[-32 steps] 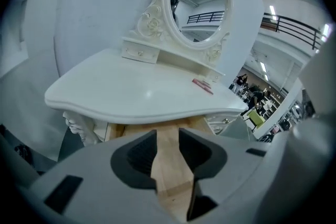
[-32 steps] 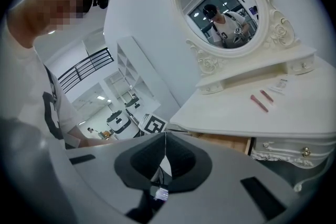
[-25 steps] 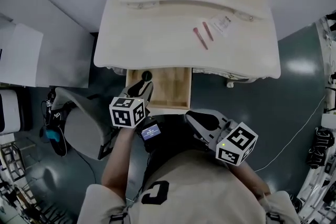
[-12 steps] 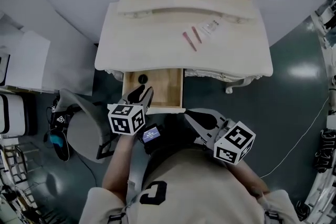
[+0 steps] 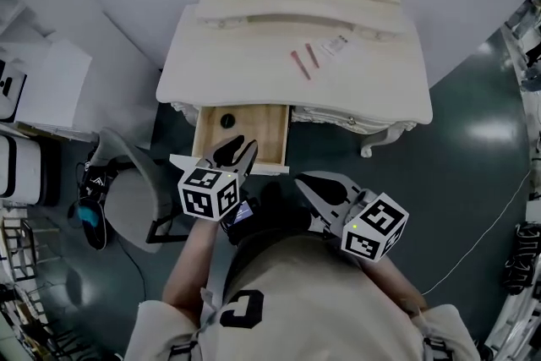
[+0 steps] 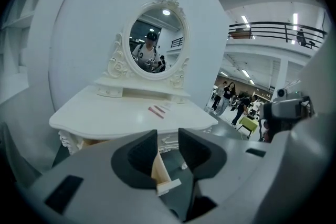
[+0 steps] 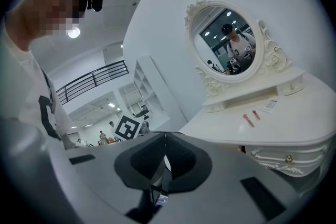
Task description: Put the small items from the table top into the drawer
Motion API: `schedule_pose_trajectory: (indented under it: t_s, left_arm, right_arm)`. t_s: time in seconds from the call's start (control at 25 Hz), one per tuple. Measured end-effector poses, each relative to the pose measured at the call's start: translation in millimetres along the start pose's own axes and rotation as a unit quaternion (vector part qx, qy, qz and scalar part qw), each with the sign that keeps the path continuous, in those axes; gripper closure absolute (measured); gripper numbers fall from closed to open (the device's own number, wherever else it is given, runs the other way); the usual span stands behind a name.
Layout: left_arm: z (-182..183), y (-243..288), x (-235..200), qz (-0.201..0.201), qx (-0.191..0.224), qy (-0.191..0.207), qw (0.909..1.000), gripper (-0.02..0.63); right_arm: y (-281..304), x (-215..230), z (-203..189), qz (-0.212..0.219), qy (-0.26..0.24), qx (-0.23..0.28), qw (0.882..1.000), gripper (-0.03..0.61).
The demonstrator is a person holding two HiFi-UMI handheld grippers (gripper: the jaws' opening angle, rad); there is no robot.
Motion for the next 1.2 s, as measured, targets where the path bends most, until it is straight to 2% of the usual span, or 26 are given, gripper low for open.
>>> schedule_pose_trajectory:
  t_s: [0.32, 0.44, 0.76, 1.2]
  left_arm:
    - [-4, -26, 19, 0.018, 0.011, -0.001, 0.9998, 0.453]
    - [0, -32, 20, 0.016, 0.020, 0.003, 0.9997, 0.484]
    - [10, -34, 9, -0.021, 0.041, 0.008, 0.9989, 0.537]
    - [26, -42, -41, -0.082, 0.061, 0.016, 0.9947, 0.546]
  right_arm:
    - [-11, -5, -13, 0.021, 0.012, -0.008, 1.000, 0.551]
    - [-8, -6, -15, 0.024, 0.013, -0.016, 1.000, 0.551]
    - [13, -6, -10, 0.005, 0.015, -0.024, 1.000, 0.551]
    - [72, -9, -1, -0.042, 0.013, -0.033, 0.999, 0.551]
Point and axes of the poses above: the fingertips, and each gripper's own axes: y forward along the fingers, x to its right, z out of its top, the point moved 5 cm from there along -y, backward along the fingers, and after that the axes turned 9 degrees about y, right-handed, at the moved point
